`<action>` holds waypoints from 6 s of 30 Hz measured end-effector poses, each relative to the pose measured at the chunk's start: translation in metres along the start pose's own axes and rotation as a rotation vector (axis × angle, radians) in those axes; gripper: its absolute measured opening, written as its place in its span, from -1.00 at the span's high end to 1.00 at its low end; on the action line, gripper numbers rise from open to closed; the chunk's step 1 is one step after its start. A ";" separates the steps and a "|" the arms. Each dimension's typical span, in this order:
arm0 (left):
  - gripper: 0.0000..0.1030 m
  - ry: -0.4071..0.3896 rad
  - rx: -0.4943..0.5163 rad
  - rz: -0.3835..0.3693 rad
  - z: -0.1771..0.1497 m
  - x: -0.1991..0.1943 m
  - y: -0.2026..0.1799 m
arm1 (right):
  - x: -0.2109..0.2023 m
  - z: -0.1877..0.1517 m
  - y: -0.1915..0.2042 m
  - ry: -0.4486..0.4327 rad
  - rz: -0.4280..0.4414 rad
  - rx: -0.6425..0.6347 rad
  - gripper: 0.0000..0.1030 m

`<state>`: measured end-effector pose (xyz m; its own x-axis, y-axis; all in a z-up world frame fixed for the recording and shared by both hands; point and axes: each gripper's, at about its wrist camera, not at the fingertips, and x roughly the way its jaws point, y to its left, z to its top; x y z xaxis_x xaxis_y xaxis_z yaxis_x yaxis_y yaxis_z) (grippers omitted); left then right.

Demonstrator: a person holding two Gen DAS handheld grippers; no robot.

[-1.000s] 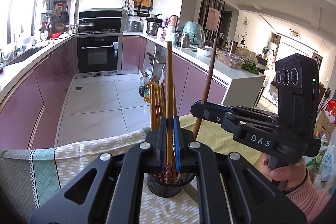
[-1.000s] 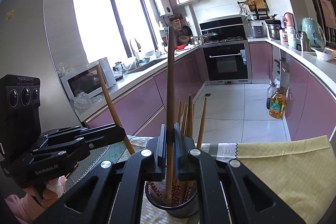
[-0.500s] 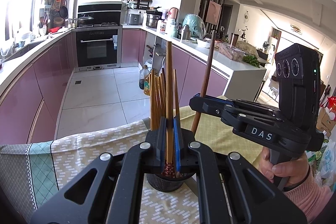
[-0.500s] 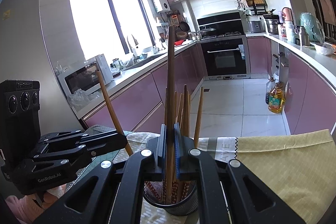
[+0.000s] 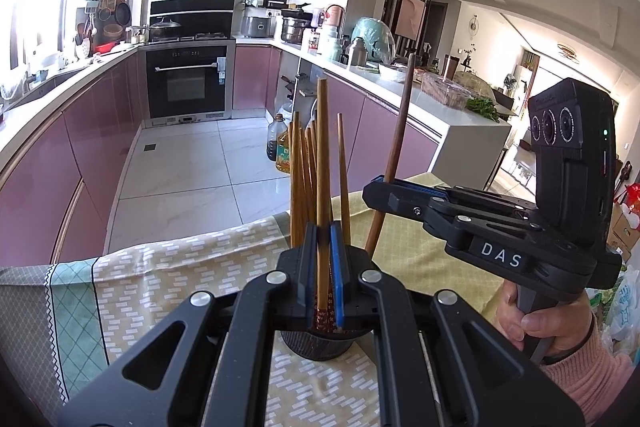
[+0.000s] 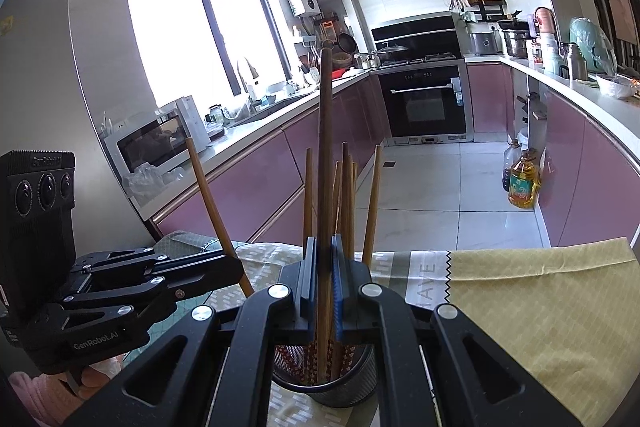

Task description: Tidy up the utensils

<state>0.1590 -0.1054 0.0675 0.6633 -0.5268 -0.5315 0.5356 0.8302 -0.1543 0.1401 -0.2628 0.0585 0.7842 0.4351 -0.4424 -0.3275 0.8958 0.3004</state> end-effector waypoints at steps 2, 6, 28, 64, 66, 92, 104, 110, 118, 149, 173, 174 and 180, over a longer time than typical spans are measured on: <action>0.86 0.002 -0.002 0.000 -0.001 0.001 0.001 | 0.001 -0.001 0.000 0.004 0.000 0.000 0.89; 0.86 0.007 -0.006 0.001 -0.002 0.005 0.003 | 0.002 -0.002 0.001 0.010 -0.001 0.003 0.89; 0.86 0.018 -0.015 0.006 -0.007 0.010 0.005 | 0.007 -0.008 0.002 0.029 0.001 0.002 0.89; 0.85 0.054 -0.019 0.055 0.005 0.048 0.006 | 0.031 -0.007 0.000 0.073 0.003 0.021 0.89; 0.85 0.056 -0.021 0.055 0.005 0.049 0.006 | 0.032 -0.007 -0.001 0.075 0.004 0.024 0.89; 0.76 0.082 -0.057 0.056 -0.006 0.062 0.018 | 0.035 -0.007 0.001 0.083 -0.001 0.033 0.84; -0.19 -0.005 -0.071 0.125 -0.027 0.032 0.018 | 0.010 -0.018 0.005 0.039 -0.024 0.022 0.30; -0.83 -0.115 -0.081 0.256 -0.048 -0.008 0.025 | -0.017 -0.033 0.016 -0.028 -0.102 -0.023 -0.30; -0.89 -0.210 -0.090 0.385 -0.074 -0.055 0.030 | -0.041 -0.055 0.042 -0.115 -0.186 -0.113 -0.87; -0.89 -0.381 -0.020 0.537 -0.114 -0.123 0.001 | -0.071 -0.100 0.085 -0.255 -0.241 -0.193 -0.87; -0.89 -0.383 -0.027 0.531 -0.118 -0.121 0.001 | -0.073 -0.099 0.091 -0.272 -0.227 -0.187 -0.87; -0.89 -0.381 -0.028 0.529 -0.118 -0.121 0.001 | -0.073 -0.099 0.091 -0.270 -0.227 -0.187 -0.87; -0.89 -0.382 -0.030 0.527 -0.118 -0.121 0.001 | -0.072 -0.100 0.090 -0.270 -0.225 -0.185 -0.87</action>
<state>0.0172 -0.0193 0.0337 0.9752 -0.0706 -0.2099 0.0765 0.9969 0.0200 0.0018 -0.2042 0.0331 0.9495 0.2084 -0.2344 -0.2015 0.9780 0.0532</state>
